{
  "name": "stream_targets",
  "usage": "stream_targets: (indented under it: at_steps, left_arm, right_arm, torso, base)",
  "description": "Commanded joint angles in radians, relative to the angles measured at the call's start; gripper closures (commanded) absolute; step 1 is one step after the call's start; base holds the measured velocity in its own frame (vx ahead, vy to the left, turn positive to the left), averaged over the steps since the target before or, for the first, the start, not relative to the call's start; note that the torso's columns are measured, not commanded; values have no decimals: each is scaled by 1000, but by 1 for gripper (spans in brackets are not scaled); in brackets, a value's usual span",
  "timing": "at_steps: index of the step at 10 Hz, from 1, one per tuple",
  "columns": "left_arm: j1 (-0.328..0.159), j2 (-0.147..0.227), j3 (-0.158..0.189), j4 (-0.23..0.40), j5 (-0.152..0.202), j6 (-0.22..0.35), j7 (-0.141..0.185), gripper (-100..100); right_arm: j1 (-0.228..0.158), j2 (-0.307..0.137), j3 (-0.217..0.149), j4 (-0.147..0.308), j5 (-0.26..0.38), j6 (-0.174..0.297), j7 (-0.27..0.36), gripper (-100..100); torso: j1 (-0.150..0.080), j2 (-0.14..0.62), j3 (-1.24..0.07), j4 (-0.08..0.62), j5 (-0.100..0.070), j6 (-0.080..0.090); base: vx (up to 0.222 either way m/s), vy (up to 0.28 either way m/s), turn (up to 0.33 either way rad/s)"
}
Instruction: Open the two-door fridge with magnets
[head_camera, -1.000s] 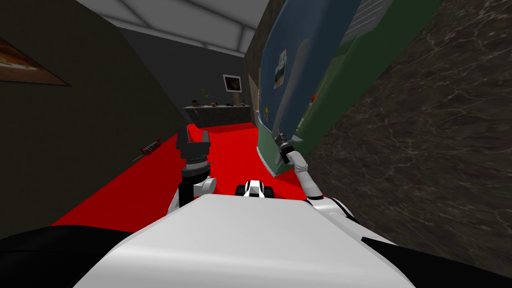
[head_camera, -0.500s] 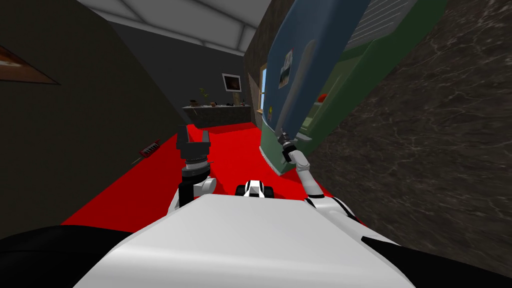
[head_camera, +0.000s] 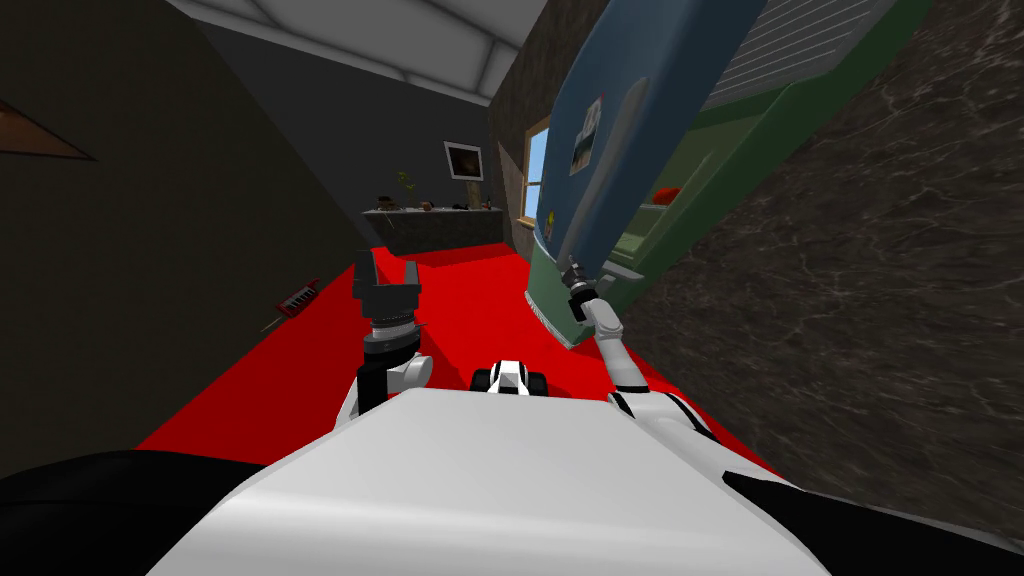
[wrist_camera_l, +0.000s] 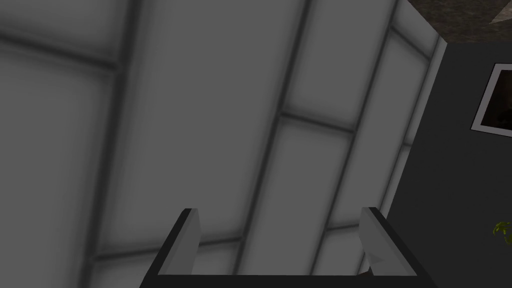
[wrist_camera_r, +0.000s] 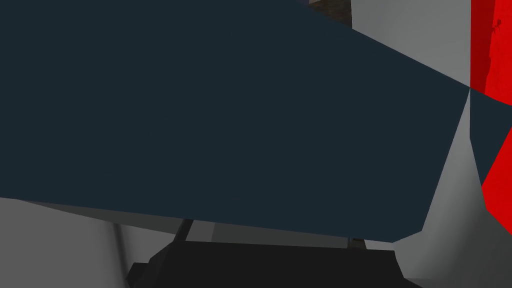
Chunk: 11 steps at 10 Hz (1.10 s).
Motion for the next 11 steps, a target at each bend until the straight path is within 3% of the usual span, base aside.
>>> stream_targets:
  at_steps: [1,2,3,5,8,11]
  left_arm:
    - [0,0,0,0,0,0,0,0]
    - [0,0,0,0,0,0,0,0]
    - [0,0,0,0,0,0,0,0]
    - [0,0,0,0,0,0,0,0]
    - [0,0,0,0,0,0,0,0]
    - [0,0,0,0,0,0,0,0]
  right_arm:
    - [-8,-30,22,5,-6,34,-16,100]
    - [-7,-18,8,5,-6,21,-8,100]
    - [-12,-20,-1,16,-7,46,-6,100]
    - [-17,-23,-11,29,-7,66,0,100]
    - [-26,-29,-30,55,-7,106,13,100]
    - [-31,-32,-40,68,-7,126,19,100]
  torso:
    - [2,1,1,0,0,0]
    - [-1,4,2,1,0,0]
    - [-5,6,4,1,-1,1]
    - [15,-5,-3,0,4,-3]
    - [-4,-3,-2,3,1,-2]
    - [6,-4,-3,1,2,-4]
  base:
    - [-24,163,-5]
    - [-19,57,-4]
    - [31,189,-49]
    - [73,361,-78]
    - [26,226,-11]
    - [31,305,-27]
